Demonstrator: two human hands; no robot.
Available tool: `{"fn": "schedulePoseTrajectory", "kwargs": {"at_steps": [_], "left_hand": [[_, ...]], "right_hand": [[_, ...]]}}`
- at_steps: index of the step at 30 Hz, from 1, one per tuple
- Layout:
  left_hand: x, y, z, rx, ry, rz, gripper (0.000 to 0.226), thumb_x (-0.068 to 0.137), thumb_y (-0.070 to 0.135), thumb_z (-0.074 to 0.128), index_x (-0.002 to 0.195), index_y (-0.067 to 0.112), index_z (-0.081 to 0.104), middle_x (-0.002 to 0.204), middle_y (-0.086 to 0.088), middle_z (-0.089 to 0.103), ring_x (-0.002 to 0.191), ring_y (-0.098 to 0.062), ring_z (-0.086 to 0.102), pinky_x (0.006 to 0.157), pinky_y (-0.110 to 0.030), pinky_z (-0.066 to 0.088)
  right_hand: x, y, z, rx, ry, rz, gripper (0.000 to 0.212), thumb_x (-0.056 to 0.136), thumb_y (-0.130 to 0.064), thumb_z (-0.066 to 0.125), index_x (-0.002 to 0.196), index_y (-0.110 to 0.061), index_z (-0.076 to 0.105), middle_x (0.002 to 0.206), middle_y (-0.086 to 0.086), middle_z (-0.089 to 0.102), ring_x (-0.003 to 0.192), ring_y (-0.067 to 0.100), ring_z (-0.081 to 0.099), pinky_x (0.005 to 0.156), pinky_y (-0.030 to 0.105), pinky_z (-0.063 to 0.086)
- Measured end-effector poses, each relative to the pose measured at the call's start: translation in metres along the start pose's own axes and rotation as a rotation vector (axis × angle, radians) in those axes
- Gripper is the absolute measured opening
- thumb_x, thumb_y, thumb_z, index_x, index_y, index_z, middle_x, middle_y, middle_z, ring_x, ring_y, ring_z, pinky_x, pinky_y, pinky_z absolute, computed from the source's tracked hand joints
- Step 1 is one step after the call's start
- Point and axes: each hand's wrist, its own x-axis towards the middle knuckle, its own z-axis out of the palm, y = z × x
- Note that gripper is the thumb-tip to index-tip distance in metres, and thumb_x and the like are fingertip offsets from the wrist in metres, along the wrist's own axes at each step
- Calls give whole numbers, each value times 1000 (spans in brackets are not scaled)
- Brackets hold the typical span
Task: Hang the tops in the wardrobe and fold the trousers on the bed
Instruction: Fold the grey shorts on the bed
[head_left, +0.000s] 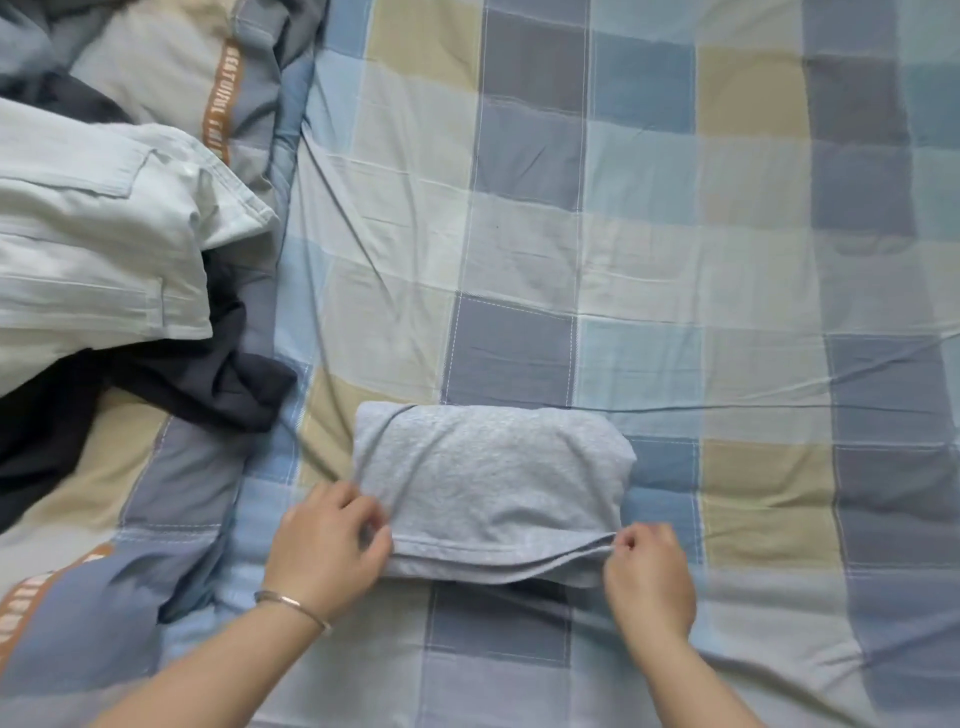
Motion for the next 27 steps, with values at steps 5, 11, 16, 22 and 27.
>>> {"fn": "schedulePoseTrajectory", "kwargs": {"at_steps": [5,11,16,22,27], "left_hand": [[40,13,-11,-203,67,-546,43,77,47,67,103,15,56,107,-7,55,105,-30,52,87,-41,44],[92,13,-8,-222,-90,-680,43,92,56,35,83,19,55,102,-10,64,101,-32,54,75,-35,40],[104,8,-7,-297,33,-857,32,94,29,35,87,13,62,106,-19,62,89,-34,48,72,-32,36],[98,18,-3,-699,62,-910,46,99,38,37,124,4,57,129,-17,56,120,-32,48,97,-32,34],[39,19,5,-426,-73,-717,53,93,56,33,116,17,61,120,-16,61,113,-35,53,90,-38,39]], "right_hand": [[29,-36,-10,533,199,259,23,91,-23,44,108,-13,54,116,10,59,107,32,52,90,39,38],[61,-59,-13,426,-39,210,46,93,-48,42,118,-11,56,118,10,61,111,33,54,91,38,40],[64,-52,-8,438,80,205,22,97,-29,43,88,-11,50,87,10,56,82,29,50,71,32,35],[60,-45,1,717,95,244,25,94,-36,50,102,-13,48,94,4,52,87,22,47,75,28,31],[25,-26,9,548,-139,100,42,90,-45,51,112,-10,60,103,8,64,99,26,57,79,30,39]]}}
